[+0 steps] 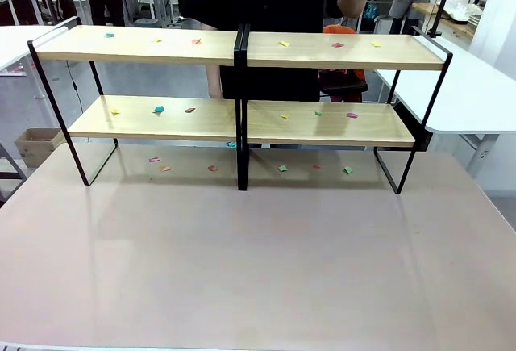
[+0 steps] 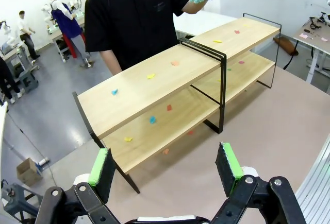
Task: Clean the shelves.
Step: Pick up the Duster when the human hands it over.
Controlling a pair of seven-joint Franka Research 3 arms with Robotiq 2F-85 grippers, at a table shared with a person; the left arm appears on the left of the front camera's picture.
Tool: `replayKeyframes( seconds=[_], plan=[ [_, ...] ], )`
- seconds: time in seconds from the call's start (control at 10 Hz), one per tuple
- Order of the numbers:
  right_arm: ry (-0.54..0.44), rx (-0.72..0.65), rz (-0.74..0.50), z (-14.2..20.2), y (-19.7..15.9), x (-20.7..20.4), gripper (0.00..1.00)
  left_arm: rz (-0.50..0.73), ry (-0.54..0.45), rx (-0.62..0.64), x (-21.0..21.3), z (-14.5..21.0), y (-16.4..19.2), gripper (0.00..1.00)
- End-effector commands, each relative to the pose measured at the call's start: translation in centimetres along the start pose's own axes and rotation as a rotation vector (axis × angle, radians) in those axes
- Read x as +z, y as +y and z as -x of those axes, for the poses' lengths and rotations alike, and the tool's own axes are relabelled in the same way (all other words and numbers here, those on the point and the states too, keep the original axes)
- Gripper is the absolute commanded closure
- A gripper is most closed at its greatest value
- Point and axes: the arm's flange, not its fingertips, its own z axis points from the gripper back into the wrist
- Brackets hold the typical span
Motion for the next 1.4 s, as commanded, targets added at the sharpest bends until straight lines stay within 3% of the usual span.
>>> replayKeyframes(
  seconds=[0.0,0.4,0.6,0.7,0.8,0.9,1.0,1.1,1.2,1.3],
  plan=[
    [-0.001,0.0,0.0,0.0,0.0,0.0,0.0,-0.004,-0.007,-0.004,0.1,0.0,0.0,0.0],
    [0.035,0.01,-0.01,-0.5,0.2,-0.4,0.0,-0.004,-0.007,-0.004,0.1,0.0,0.0,0.0],
    [0.051,-0.058,-0.103,-3.1,-0.5,-0.4,0.0,-0.004,-0.007,-0.004,0.1,0.0,0.0,0.0],
    [0.045,-0.181,-0.234,-5.8,-1.6,-0.6,0.0,-0.004,-0.007,-0.004,0.1,0.0,0.0,0.0],
    [0.072,-0.537,-0.247,-9.4,-2.3,-1.3,0.0,-0.004,-0.007,-0.004,0.1,0.0,0.0,0.0],
    [0.087,-0.717,-0.294,-12.1,-2.5,-2.4,0.0,-0.004,-0.007,-0.004,0.1,0.0,0.0,0.0],
    [0.138,-0.784,-0.389,-14.0,-2.0,-4.5,0.0,-0.004,-0.007,-0.004,0.1,0.0,0.0,0.0],
    [0.263,-0.788,-0.472,-15.2,-0.9,-8.4,0.0,-0.004,-0.007,-0.004,0.1,0.0,0.0,0.0],
    [0.357,-0.567,-0.299,-14.4,0.8,-11.4,0.0,-0.004,-0.007,-0.004,0.1,0.0,0.0,0.0],
    [0.156,-0.635,-0.413,-13.2,-1.7,-5.8,0.0,-0.004,-0.007,-0.004,0.1,0.0,0.0,0.0]
  ],
)
